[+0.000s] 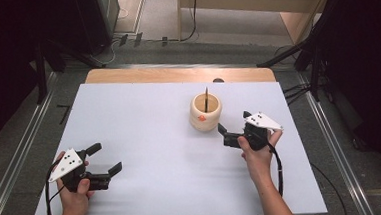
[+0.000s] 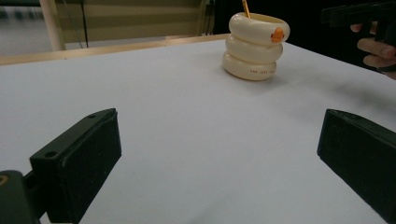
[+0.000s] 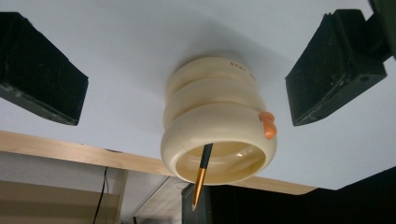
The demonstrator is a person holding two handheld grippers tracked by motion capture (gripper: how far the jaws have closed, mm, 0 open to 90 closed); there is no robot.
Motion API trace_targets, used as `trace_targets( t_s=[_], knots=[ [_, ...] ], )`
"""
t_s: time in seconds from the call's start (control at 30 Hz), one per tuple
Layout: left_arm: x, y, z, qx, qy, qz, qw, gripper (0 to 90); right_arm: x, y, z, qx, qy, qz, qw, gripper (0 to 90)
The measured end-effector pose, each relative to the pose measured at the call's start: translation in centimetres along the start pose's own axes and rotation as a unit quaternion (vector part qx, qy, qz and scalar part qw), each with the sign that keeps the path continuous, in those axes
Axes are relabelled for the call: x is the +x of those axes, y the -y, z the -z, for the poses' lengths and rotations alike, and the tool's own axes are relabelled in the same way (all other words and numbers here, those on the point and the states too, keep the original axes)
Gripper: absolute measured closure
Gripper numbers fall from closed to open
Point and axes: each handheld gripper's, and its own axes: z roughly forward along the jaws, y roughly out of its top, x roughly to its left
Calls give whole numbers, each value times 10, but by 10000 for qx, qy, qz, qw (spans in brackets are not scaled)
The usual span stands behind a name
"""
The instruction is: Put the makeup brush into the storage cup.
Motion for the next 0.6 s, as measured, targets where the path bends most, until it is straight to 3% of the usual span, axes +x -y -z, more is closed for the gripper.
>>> trace_targets(
  t_s=[0.6],
  knots=[
    [-1, 0, 0, -6, -3, -22, 10000, 1, -13, 25, 21, 44, 38, -31, 10000, 0]
  ],
)
